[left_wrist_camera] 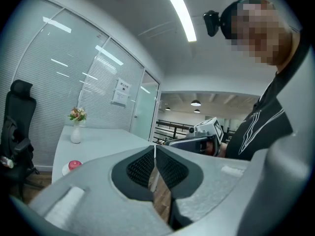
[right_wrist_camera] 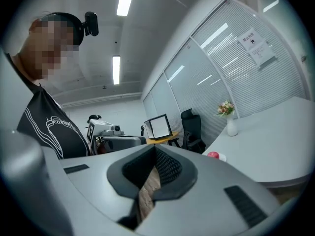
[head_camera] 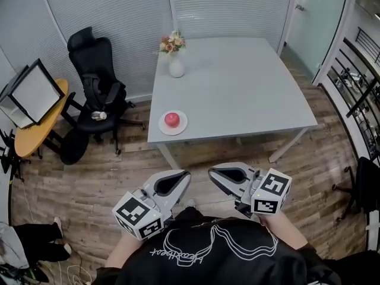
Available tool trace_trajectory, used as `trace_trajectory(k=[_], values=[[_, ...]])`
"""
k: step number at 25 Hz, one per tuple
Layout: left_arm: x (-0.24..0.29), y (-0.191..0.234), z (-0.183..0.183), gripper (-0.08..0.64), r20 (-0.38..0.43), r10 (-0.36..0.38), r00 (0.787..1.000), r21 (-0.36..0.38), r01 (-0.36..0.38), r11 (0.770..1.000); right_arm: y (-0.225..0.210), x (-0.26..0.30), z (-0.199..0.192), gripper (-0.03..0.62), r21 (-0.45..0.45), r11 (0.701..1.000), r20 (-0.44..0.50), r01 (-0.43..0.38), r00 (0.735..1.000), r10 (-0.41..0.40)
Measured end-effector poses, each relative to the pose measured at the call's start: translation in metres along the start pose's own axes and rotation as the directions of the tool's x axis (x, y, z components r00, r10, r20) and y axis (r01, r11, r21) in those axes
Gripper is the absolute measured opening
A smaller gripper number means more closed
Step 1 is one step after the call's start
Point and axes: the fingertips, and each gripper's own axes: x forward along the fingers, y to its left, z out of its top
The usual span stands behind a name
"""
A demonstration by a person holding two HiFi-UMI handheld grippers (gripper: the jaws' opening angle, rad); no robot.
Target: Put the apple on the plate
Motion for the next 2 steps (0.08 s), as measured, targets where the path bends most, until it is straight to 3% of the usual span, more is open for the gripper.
trace_trajectory(k=[2], values=[[-0.0013, -0.0093, -0.0002, 0.021, -0.001, -0.004, 1.000, 0.030, 0.004, 1.000, 0.0041, -0.0047, -0.0023, 0.009, 0.000, 1.000, 0.000, 0.003, 1.000, -0.003]])
